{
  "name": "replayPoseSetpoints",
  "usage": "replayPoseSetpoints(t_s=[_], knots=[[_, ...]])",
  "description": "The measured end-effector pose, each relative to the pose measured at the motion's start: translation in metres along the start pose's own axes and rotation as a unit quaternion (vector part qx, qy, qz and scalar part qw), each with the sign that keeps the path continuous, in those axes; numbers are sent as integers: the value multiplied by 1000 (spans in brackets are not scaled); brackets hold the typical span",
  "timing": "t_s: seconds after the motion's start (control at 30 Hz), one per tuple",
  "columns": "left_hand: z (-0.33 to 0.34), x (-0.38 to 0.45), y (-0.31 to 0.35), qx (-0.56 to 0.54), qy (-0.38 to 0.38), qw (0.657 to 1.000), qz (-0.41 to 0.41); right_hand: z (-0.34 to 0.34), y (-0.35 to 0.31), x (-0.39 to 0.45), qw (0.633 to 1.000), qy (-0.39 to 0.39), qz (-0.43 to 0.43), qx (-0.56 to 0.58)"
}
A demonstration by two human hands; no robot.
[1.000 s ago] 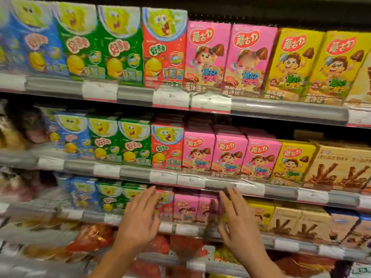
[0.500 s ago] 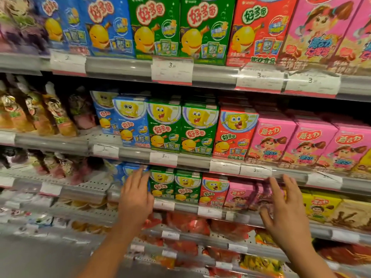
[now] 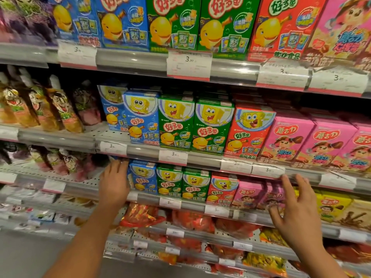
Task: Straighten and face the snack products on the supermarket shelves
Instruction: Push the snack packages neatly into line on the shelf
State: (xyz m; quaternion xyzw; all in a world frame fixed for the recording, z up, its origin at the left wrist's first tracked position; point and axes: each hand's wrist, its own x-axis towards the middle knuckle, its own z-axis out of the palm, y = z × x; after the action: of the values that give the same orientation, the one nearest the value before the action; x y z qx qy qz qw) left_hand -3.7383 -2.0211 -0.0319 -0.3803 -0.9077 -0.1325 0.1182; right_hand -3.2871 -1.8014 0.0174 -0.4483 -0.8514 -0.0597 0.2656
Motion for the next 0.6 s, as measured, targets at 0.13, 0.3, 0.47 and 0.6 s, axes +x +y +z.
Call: replayPoseSetpoints(t_s=[0.13, 0.3, 0.47, 0.6], knots=[[-16, 11, -6, 41, 22, 999, 6, 1, -3, 1, 1000, 1, 7, -3], [-20, 22, -16, 79, 8, 996, 38, 1, -3, 1, 1000, -2, 12, 8], [-28, 23, -18, 67, -8, 997, 46, 1, -4, 1, 1000, -9, 23, 8], [-30, 21, -17, 59, -16, 997, 41, 2, -5, 1, 999, -7, 31, 9]])
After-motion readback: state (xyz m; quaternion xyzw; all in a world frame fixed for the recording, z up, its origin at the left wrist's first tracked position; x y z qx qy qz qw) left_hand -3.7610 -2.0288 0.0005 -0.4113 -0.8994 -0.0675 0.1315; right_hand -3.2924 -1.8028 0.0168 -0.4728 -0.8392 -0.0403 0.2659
